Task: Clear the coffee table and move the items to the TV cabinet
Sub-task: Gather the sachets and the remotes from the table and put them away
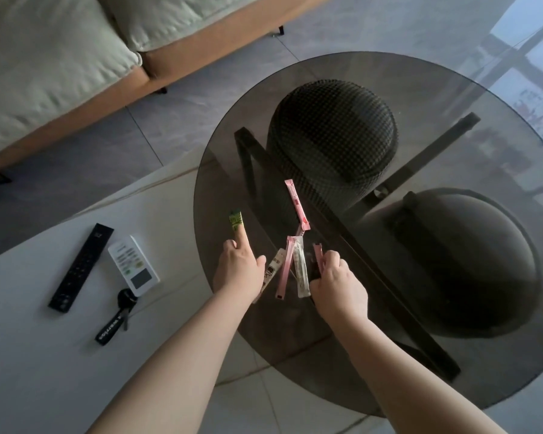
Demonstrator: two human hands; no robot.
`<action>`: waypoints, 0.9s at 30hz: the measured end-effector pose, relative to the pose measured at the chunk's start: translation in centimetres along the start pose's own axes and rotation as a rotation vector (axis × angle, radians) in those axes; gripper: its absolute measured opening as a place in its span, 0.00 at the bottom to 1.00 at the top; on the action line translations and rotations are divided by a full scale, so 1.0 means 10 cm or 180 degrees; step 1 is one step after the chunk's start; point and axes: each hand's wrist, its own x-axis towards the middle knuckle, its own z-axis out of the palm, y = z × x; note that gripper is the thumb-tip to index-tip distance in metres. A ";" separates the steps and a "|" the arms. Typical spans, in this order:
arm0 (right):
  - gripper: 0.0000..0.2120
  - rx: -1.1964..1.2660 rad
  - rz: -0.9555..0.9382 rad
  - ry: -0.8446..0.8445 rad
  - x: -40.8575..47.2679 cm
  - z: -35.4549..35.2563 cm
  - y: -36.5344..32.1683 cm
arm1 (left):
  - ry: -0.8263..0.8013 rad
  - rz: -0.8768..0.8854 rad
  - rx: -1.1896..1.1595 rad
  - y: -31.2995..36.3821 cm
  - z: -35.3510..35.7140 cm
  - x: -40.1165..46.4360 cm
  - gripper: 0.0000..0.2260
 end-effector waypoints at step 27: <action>0.11 0.0245 0.0189 -0.0063 0.11 0.26 -0.35 | -0.0234 -0.0441 -0.0900 -0.01 0.22 -0.19 0.19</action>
